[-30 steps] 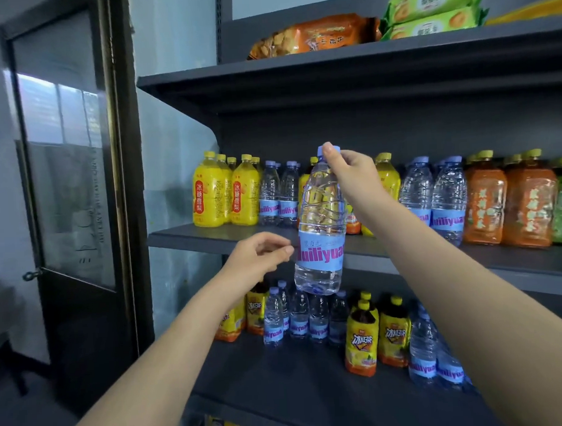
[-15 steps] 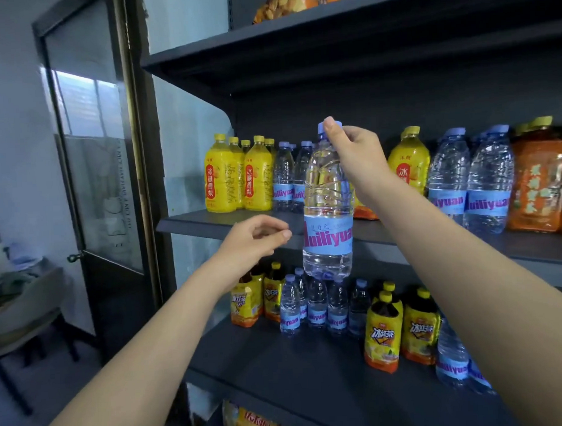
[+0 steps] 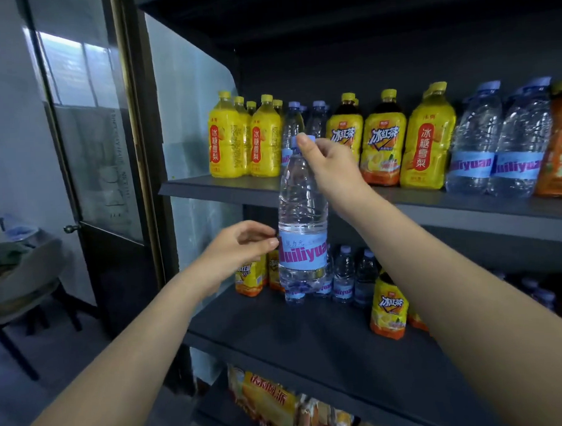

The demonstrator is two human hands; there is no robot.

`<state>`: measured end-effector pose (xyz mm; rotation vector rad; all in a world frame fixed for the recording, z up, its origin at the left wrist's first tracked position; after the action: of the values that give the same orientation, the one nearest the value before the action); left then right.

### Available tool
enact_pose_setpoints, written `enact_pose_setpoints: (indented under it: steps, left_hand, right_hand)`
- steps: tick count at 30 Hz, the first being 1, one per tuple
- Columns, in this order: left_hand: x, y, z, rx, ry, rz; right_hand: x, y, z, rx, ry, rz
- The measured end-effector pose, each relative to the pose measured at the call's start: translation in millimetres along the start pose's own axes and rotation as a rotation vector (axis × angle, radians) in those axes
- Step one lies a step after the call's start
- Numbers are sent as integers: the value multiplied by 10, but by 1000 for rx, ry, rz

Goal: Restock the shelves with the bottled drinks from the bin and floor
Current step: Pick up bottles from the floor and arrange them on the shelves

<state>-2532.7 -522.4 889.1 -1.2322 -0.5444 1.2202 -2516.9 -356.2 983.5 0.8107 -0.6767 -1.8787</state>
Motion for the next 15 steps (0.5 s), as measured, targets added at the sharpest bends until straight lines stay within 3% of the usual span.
enact_pose_setpoints:
  steps: [15]
  left_hand:
    - [-676, 1644, 676, -183, 288, -87]
  right_hand:
    - [1210, -1124, -10, 80, -104, -246]
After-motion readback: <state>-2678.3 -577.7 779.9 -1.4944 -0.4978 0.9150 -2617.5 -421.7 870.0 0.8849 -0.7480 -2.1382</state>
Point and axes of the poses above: each hand's wrist, its own z-axis towards the middle knuckle, its own x-axis out of the palm, y = z × x, the point moved 1 cm from there along z, towards the middle knuckle, and after that the axes turned 1 degree about y, right-handed, at the moved point
